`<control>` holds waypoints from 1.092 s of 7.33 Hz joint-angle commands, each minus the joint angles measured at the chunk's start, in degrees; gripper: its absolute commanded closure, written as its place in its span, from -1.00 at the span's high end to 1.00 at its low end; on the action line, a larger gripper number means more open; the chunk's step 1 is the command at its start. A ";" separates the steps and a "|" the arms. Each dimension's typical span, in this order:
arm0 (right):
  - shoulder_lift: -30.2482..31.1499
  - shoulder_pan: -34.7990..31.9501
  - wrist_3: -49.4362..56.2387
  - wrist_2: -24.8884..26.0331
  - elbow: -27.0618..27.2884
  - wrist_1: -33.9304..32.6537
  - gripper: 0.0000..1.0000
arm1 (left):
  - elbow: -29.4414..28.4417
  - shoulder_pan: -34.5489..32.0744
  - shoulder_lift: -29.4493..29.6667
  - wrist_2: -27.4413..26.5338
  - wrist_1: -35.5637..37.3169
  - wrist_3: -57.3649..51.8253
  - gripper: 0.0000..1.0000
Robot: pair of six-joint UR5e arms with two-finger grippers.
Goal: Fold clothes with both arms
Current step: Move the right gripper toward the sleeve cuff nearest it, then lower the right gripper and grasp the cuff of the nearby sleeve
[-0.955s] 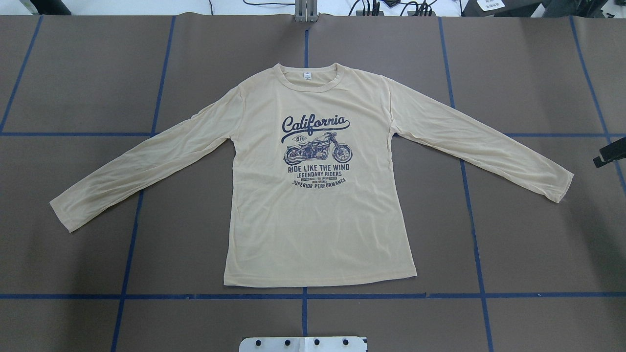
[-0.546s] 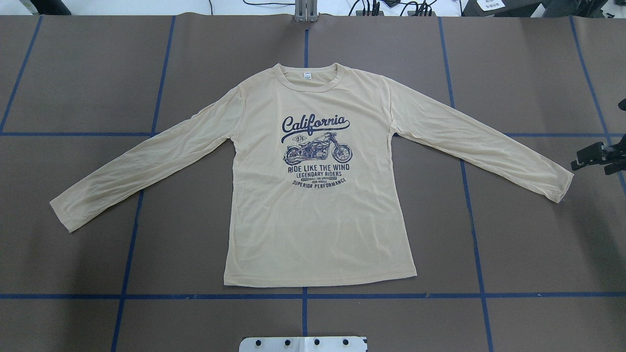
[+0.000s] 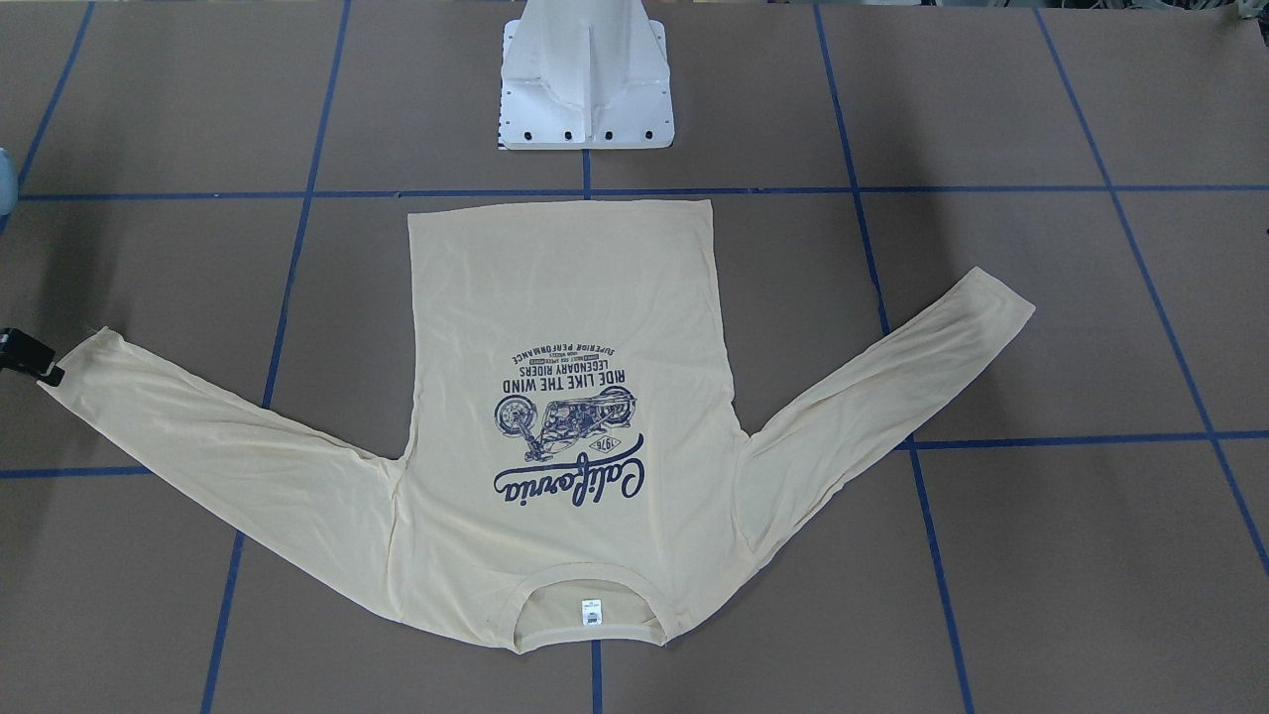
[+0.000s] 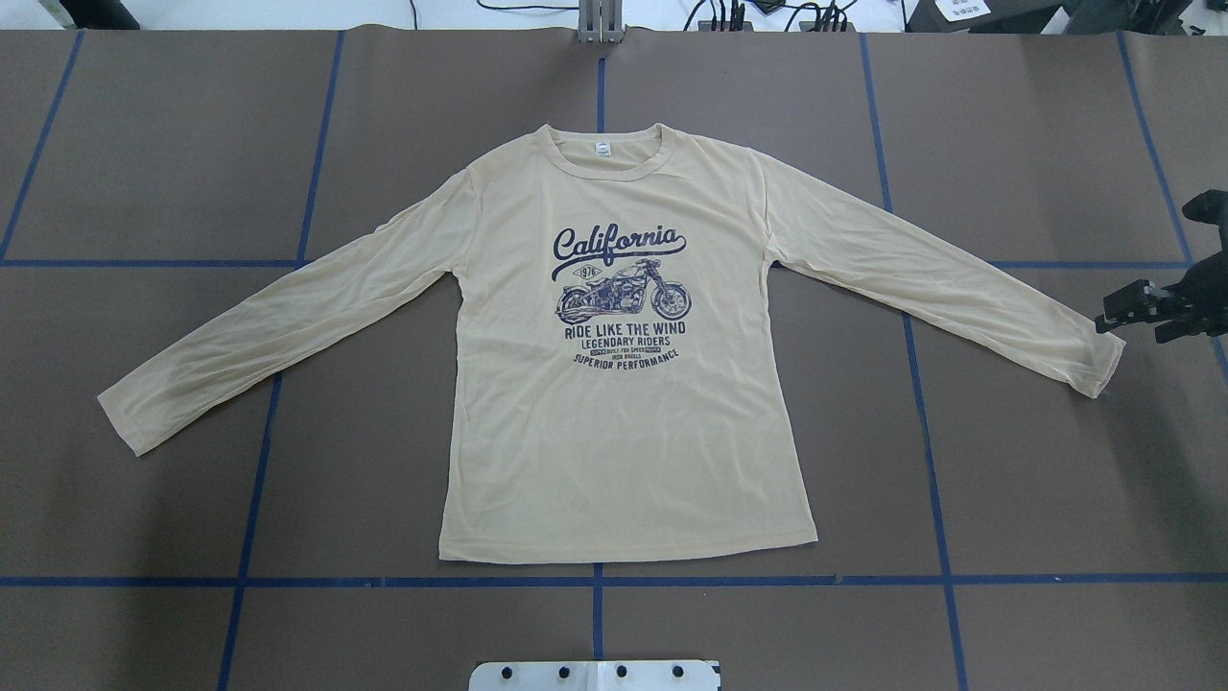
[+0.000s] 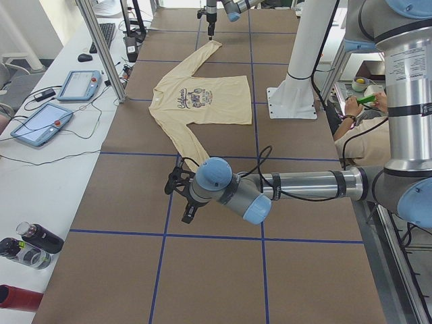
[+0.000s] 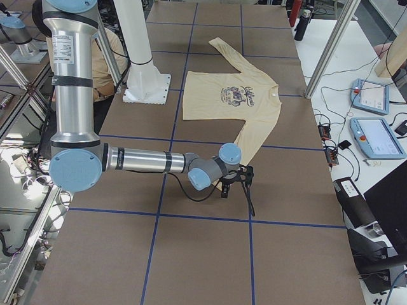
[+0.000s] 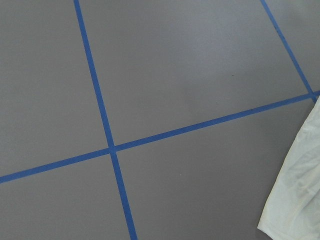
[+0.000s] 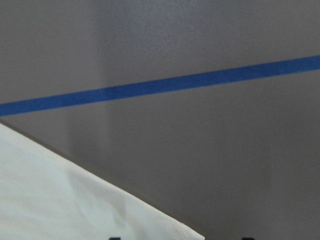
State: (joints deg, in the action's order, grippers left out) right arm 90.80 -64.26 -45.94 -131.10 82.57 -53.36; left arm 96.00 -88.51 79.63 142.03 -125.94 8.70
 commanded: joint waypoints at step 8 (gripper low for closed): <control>-1.33 1.86 -0.73 0.14 -2.15 0.01 0.19 | -0.02 0.00 0.09 0.09 -0.01 0.17 0.99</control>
State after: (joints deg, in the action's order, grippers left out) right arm 89.28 -62.33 -46.68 -130.89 80.38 -53.35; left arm 95.94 -88.51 79.68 142.05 -125.95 8.80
